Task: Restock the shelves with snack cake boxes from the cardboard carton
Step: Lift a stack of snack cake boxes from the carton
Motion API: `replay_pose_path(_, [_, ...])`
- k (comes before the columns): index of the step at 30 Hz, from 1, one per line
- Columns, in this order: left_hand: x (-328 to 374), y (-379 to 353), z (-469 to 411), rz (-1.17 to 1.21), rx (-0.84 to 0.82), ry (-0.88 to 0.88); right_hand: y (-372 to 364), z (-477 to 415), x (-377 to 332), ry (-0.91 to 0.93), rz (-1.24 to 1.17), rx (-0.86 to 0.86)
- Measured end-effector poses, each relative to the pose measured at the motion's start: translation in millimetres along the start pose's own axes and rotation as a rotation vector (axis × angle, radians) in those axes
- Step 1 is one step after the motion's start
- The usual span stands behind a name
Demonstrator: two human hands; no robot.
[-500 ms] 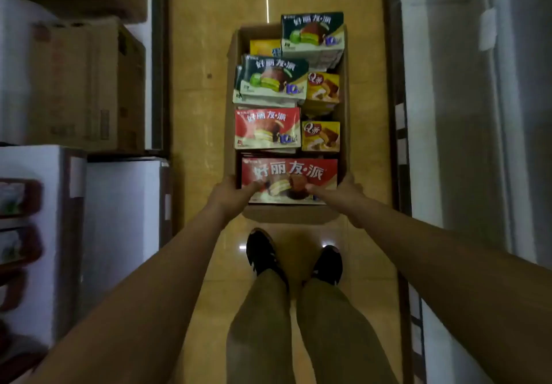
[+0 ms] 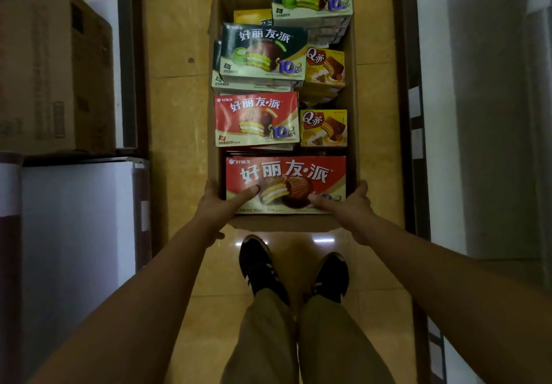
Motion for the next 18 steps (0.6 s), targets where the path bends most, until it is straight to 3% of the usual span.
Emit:
replay_pose_path(7, [3, -8, -23, 0.154, -0.044, 0.043, -4, -18, 10, 0.006, -0.068, -0.04])
replay_pose_path(18, [6, -6, -34, 0.178, -0.058, -0.017, -6, -25, 5, 0.079, -0.009, 0.024])
Point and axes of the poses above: each hand's wrist, its own z-axis away from the middle knuckle, its own y-axis out of the back of the hand, x = y × z, the point moved 1 cm from there along -z, towards the middle knuckle, and after that the axes turned 5 degrees about z, right-handed, at the moved point
